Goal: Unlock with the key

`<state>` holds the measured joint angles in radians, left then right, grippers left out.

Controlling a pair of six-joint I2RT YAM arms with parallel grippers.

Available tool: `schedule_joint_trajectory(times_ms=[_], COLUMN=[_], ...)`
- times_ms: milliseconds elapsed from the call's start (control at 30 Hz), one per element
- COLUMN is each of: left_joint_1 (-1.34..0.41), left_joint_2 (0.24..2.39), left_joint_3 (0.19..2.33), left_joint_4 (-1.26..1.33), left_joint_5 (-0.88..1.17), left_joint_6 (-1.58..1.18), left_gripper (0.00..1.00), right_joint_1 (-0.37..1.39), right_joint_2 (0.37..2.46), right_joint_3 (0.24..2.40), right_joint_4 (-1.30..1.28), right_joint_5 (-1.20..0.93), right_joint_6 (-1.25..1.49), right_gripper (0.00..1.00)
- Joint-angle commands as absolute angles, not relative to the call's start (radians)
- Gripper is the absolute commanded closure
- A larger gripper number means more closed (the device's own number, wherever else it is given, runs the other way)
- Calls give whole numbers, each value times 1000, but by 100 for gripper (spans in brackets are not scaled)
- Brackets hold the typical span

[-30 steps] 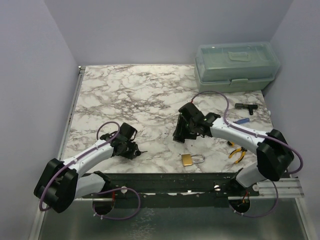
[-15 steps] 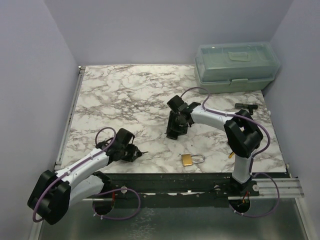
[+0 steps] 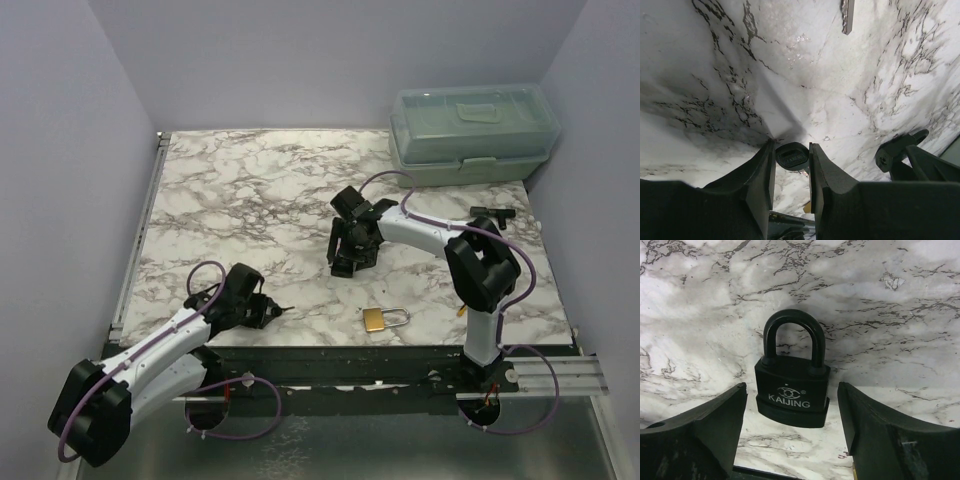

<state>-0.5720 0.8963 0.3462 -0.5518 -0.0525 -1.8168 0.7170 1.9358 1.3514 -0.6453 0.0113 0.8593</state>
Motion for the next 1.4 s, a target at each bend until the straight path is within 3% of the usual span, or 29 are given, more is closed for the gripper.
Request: schedule_joint_trajectory(times_ms=[0,167,367,467,767,1367], left_joint_1=[-580,-577,-578,-578,-578,-578], left_joint_2=[854,809,765,758,810,775], left_joint_3=[314,308,332,367,469,502], left_joint_4=[-600,-604,-618,-618,-621,-624], left_joint_5=[-35,-19,28,28,90,142], left_joint_6=[-1808,-1794,-1781,-1746,-1675,-1692], left_gripper=[85,85,85,85,85,85], right_joint_1=[716,725,755,797,964,1013], right_joint_2=[1878,1728,1410,1345,1414,1536], right_joint_3=[1359,1257,910,820,829,900], right_joint_4=[-676,-547,-108,41,114,92], right_joint_5=[25,-54,-321,-381,-290,-227], right_joint_6=[859,783,796,829,753,719], right_gripper=[20,21,22,24,30,46])
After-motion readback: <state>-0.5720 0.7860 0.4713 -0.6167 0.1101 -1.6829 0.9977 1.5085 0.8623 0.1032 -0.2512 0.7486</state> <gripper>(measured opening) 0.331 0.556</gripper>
